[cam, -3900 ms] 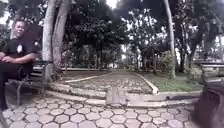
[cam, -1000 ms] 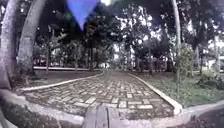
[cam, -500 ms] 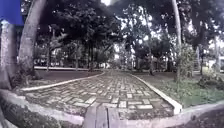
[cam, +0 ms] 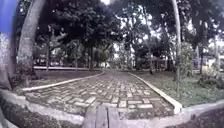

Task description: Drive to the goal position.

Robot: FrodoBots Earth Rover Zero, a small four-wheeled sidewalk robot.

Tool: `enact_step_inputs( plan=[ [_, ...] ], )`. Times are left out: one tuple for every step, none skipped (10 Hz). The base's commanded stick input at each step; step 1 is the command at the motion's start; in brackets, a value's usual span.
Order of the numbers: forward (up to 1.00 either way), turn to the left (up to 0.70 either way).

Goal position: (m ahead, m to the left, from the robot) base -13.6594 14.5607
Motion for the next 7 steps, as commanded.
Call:
enact_step_inputs(
  plan=[
    [-0.45, 0.00],
    [-0.45, 0.00],
    [-0.45, 0.00],
    [-0.45, 0.00],
    [-0.45, 0.00],
    [-0.45, 0.00],
    [-0.45, 0.00]
  ],
)
